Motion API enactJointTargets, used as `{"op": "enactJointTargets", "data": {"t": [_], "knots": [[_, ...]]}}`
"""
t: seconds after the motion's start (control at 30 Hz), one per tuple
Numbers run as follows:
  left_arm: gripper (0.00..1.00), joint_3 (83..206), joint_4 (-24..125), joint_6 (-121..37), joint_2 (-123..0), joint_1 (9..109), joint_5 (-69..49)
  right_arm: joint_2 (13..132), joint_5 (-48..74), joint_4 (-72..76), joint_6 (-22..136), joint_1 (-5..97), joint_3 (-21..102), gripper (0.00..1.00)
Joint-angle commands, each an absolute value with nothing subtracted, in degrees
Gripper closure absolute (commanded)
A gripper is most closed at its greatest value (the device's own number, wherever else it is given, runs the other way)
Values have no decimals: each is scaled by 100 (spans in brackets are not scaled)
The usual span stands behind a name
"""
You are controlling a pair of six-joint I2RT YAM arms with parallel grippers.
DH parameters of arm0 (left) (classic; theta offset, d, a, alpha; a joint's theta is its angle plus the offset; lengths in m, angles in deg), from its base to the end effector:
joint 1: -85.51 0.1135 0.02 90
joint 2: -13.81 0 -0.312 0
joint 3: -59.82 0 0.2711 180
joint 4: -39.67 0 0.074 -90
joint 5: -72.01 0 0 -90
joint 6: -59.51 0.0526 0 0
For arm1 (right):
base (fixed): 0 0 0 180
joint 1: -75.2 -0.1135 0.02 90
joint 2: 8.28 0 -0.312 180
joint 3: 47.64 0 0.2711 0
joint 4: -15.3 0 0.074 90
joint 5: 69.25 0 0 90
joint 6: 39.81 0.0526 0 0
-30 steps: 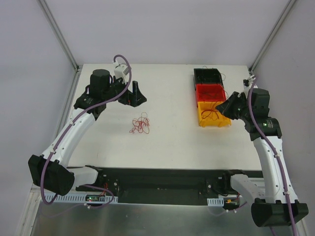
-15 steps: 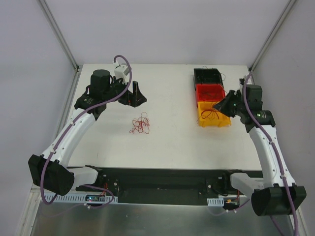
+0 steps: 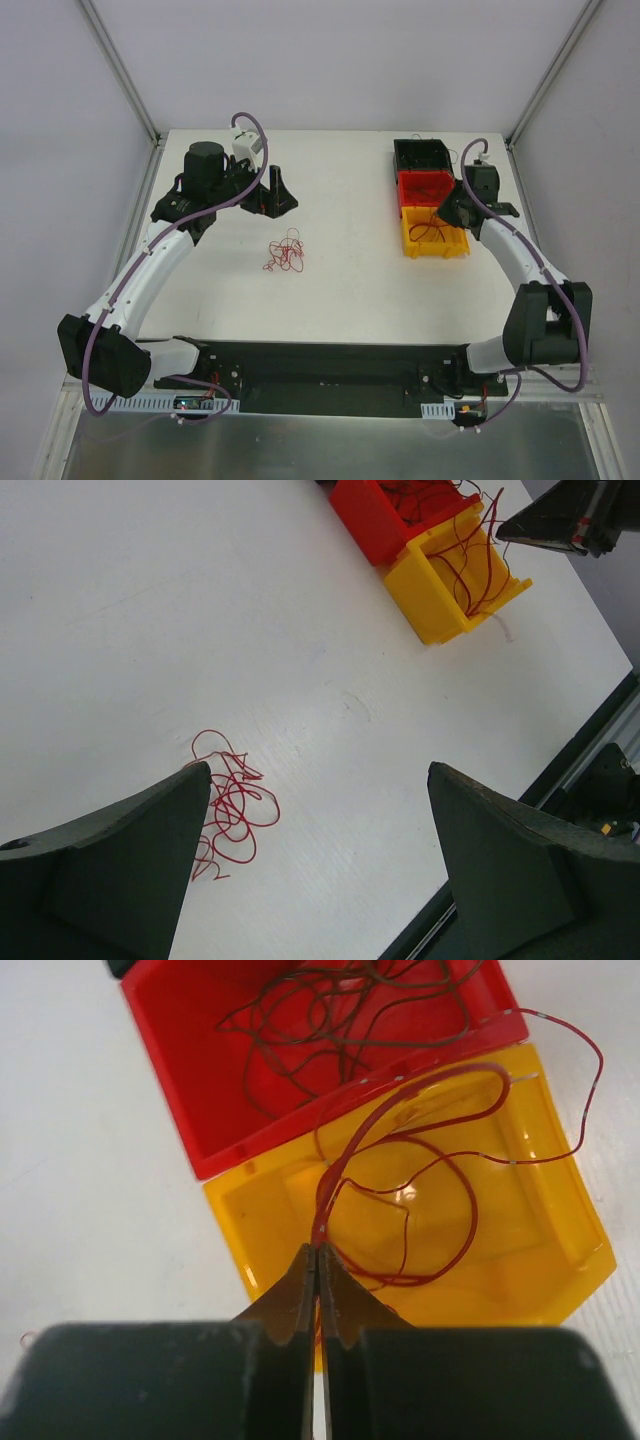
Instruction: Untangle the cables
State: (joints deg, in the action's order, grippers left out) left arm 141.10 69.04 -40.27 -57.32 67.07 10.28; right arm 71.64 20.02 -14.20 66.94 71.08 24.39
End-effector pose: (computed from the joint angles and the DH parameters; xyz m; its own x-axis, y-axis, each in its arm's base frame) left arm 0.2763 -0.1184 0.4169 -0.4271 -0.0153 -0.9041 0.6396 0.7016 -0.3140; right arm 0.3336 0.0247 0.3066 -0.6036 0.2454 -0.7586 0.0961 0.9669 0.2364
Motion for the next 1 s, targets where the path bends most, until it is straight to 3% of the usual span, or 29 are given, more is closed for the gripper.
{"op": "enactJointTargets", "data": {"t": [0.0,0.23,0.43,0.73,0.97], "knots": [[11,14090,6723,-3919,-5615,6652,1031,7669,2760,-980,6821,7124,2658,100],[11,14098,6732,-3954,-5703,6652,1049,8242,2612,-698,6636,6879,2553,100],[11,14099,6732,-4007,-5756,6652,969,7944,2383,-803,6312,6808,2368,98],[11,14063,6819,-4129,-5694,6652,224,6890,2567,-1823,5565,6720,2825,56],[8,14072,6942,-4341,-5668,6661,-525,6633,3042,-2218,5177,6272,3220,34]]}}
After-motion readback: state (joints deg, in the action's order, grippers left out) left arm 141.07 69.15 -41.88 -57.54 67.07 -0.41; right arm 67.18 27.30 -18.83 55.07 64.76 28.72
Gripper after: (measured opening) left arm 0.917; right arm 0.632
